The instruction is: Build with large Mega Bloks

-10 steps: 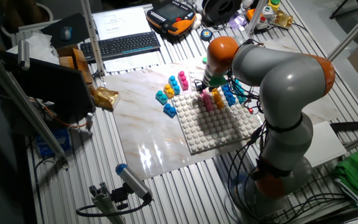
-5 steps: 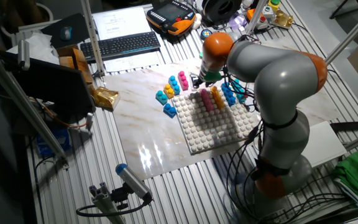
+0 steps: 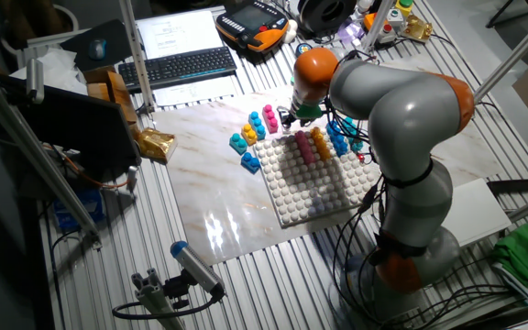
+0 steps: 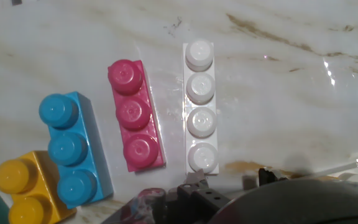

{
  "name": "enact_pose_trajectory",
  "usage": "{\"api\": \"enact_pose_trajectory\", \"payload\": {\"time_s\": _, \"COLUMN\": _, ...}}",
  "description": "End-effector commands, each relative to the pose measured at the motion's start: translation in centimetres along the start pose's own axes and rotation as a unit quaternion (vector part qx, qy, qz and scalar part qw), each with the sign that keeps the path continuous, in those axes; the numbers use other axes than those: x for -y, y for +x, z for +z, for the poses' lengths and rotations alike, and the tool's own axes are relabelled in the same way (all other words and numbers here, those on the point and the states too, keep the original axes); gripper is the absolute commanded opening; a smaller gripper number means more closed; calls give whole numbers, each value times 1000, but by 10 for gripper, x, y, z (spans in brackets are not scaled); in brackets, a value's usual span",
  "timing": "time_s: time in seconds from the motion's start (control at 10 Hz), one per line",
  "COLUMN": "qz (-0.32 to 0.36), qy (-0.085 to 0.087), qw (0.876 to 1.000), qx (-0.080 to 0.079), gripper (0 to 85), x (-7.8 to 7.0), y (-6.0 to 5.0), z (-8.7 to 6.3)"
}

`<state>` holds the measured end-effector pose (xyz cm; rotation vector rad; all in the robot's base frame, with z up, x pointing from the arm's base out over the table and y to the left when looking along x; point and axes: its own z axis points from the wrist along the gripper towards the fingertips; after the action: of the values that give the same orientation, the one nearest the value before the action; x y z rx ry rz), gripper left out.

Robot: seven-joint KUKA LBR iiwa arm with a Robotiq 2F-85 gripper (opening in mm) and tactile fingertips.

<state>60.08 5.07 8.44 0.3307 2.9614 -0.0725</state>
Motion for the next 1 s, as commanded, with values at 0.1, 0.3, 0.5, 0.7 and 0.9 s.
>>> {"api": "enact_pose_trajectory", "payload": {"time_s": 0.1, "qz": -4, "qy": -11, "qw": 1000, "qx": -4, "gripper": 487, "x": 1, "y": 0, "z": 3}}
{"api": "enact_pose_trajectory", "payload": {"time_s": 0.3, "qz": -5, "qy": -2, "qw": 1000, "qx": -15, "gripper": 467, "x": 1, "y": 0, "z": 3}}
{"api": "enact_pose_trajectory", "payload": {"time_s": 0.5, "qz": -7, "qy": 11, "qw": 1000, "qx": -10, "gripper": 467, "x": 1, "y": 0, "z": 3}}
{"api": "enact_pose_trajectory", "payload": {"time_s": 0.7, "qz": -5, "qy": -9, "qw": 1000, "qx": -5, "gripper": 467, "x": 1, "y": 0, "z": 3}}
{"api": "enact_pose_trajectory", "payload": {"time_s": 0.9, "qz": -4, "qy": -6, "qw": 1000, "qx": 2, "gripper": 473, "x": 0, "y": -7, "z": 5}}
